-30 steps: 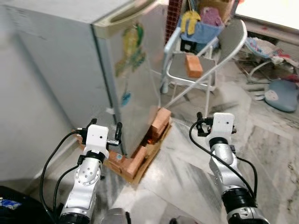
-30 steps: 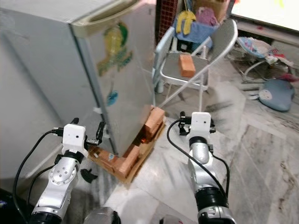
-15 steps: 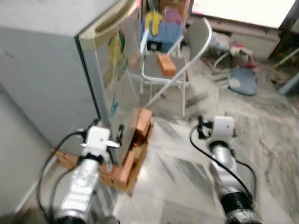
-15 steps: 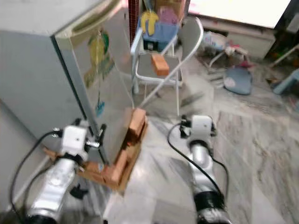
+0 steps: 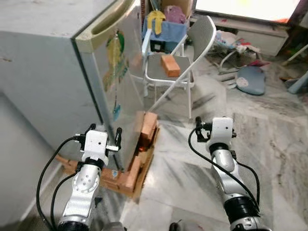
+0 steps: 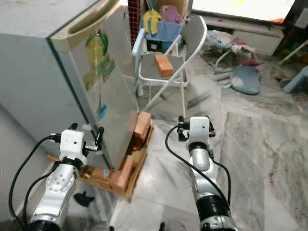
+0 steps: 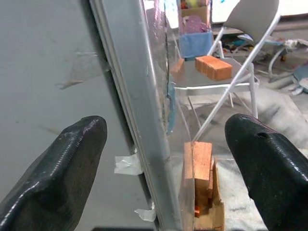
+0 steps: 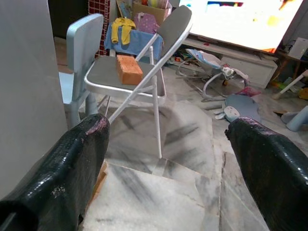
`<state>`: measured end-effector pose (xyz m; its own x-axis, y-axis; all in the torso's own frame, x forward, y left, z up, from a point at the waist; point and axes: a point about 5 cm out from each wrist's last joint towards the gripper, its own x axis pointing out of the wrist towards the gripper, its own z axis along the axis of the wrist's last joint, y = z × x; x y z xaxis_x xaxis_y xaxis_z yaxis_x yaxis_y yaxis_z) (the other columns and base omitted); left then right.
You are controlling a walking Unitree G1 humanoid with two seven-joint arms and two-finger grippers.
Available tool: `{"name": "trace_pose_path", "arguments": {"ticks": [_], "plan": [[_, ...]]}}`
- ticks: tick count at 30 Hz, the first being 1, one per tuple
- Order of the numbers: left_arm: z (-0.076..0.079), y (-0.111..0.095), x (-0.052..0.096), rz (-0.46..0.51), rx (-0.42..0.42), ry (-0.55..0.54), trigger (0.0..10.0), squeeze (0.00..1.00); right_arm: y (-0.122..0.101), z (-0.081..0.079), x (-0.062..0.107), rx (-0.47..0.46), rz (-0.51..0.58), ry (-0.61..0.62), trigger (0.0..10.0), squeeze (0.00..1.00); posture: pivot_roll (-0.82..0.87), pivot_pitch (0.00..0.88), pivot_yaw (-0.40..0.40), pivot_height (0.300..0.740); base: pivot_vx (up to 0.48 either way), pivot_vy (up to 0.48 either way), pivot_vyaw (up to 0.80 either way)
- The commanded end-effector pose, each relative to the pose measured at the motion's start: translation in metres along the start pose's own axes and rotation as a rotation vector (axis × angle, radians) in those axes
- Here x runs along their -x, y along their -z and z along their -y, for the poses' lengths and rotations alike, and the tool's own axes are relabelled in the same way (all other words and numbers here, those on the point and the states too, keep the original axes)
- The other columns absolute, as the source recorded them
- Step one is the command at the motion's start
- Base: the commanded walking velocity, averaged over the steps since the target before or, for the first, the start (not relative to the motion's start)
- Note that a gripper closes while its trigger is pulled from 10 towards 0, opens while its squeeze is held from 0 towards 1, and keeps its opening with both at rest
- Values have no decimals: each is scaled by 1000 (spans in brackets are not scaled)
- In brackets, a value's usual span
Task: Restocking fridge
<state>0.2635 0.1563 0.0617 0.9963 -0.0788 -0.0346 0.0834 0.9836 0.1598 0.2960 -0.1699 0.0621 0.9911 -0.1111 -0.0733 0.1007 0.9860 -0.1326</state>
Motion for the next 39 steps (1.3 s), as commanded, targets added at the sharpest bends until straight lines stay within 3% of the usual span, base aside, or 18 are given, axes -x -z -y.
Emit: {"name": "trace_pose_path", "arguments": {"ticks": [1, 13, 16, 20, 25, 28, 34, 39], "plan": [[-1, -2, -5, -4, -1, -13, 10000, 0, -5, 4, -1, 4, 9, 12, 10000, 0, 73, 45, -23, 740, 0, 0, 0], [-4, 0, -11, -10, 48, -41, 10000, 0, -1, 8, 6, 17, -4, 15, 10000, 0, 67, 50, -24, 740, 0, 0, -216], [-11, 2, -13, -17, 86, -124, 10000, 0, -1, 7, 6, 23, -17, 10, 10000, 0, 66, 52, -27, 740, 0, 0, 0], [-12, 1, -16, -17, 90, -126, 10000, 0, 0, 8, 9, 15, -21, 1, 10000, 0, 58, 59, -37, 740, 0, 0, -800], [-17, -2, -26, -14, 94, -132, 10000, 0, 3, 17, 25, 19, -34, -44, 10000, 0, 42, 91, -56, 740, 0, 0, -409], [-30, -4, -38, -13, 47, -207, 10000, 0, 4, 15, 44, 32, -35, -126, 10000, 0, 15, 112, -60, 740, 0, 0, 0], [-43, -11, -45, 3, 22, -273, 10000, 0, 8, 21, 55, 39, -58, -123, 10000, 0, -4, 118, -53, 740, 0, 0, 0], [-49, -13, -48, 9, 36, -291, 10000, 0, 5, 20, 53, 33, -59, -130, 10000, 0, 5, 120, -60, 740, 0, 0, 0]]}}
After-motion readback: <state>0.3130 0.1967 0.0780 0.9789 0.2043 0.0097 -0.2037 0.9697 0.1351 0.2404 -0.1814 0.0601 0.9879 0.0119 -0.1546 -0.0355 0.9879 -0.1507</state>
